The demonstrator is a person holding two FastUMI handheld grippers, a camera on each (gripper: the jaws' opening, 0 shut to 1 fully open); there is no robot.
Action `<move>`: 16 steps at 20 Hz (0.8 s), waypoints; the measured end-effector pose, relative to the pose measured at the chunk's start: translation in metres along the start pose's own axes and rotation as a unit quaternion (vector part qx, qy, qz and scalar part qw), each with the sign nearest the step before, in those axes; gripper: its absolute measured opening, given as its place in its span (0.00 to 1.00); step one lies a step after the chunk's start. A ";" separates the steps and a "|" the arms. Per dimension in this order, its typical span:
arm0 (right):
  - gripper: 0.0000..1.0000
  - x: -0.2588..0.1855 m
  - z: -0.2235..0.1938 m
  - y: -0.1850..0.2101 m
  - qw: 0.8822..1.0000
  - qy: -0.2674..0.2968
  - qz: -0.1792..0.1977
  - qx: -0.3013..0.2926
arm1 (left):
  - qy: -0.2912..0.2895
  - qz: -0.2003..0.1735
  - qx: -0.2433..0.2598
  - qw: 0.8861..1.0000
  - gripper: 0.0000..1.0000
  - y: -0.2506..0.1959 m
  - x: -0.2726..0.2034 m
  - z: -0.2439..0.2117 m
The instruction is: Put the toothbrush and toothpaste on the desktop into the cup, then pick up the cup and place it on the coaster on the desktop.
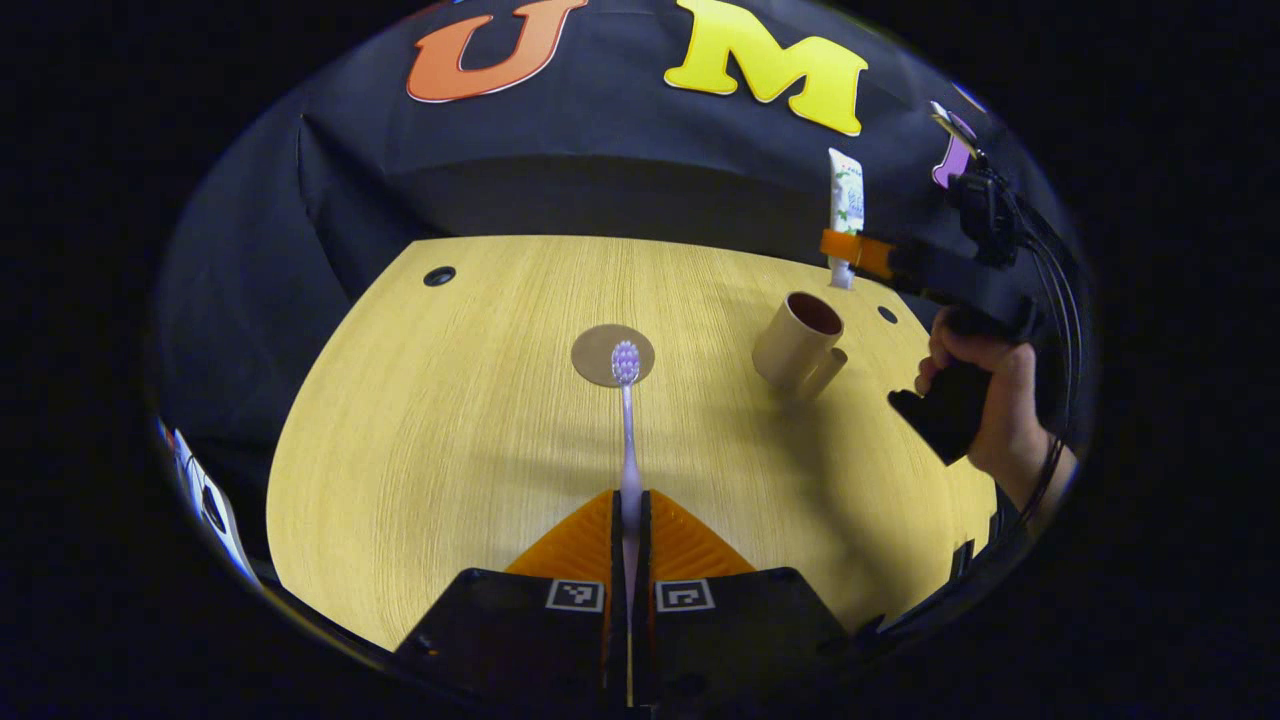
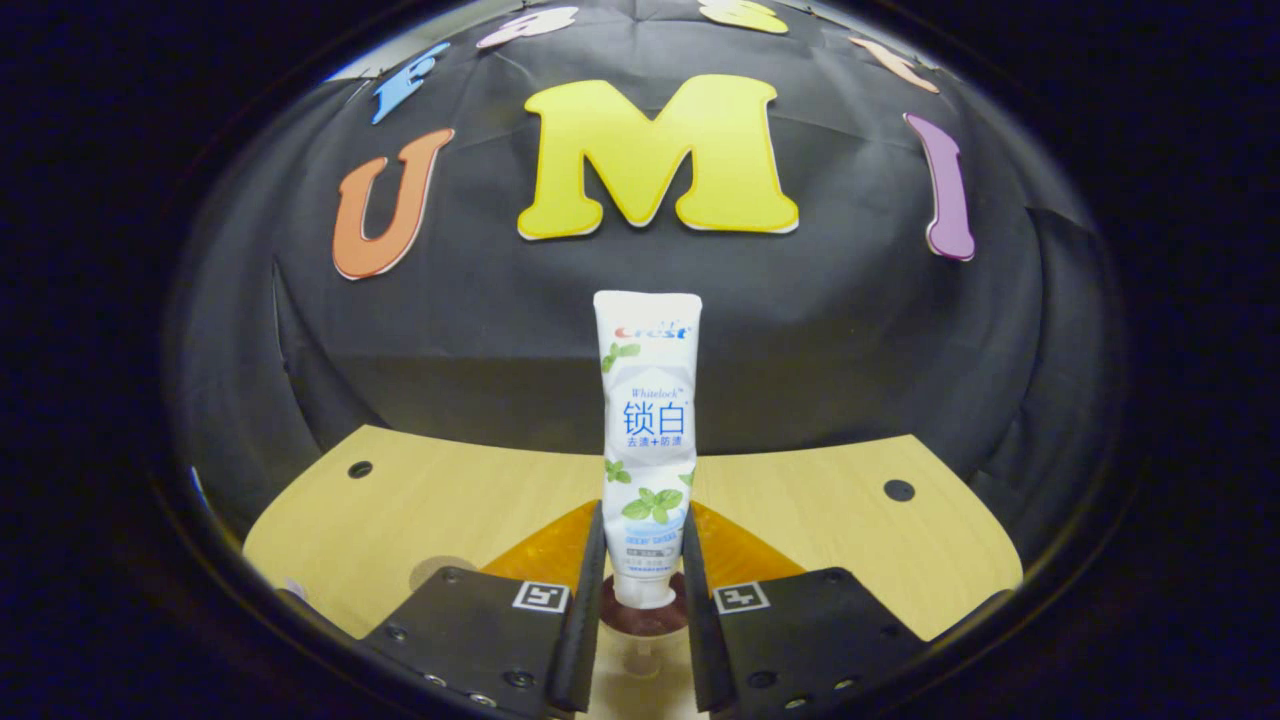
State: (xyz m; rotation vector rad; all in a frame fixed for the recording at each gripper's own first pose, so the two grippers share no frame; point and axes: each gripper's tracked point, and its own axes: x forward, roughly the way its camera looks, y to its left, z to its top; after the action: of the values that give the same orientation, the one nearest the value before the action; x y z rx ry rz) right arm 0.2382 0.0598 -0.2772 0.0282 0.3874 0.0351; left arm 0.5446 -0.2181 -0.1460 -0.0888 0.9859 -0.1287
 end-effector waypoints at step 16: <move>0.65 0.021 -0.055 -0.013 0.999 0.034 -0.008 -0.033 | -0.034 -0.007 -0.011 0.999 0.05 -0.018 -0.004 0.030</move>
State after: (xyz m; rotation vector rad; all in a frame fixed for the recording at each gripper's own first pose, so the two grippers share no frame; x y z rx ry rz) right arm 0.2373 0.0491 -0.3369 -0.0418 0.4540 0.0325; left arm 0.5660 -0.2347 -0.1242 -0.1198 0.9183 -0.1279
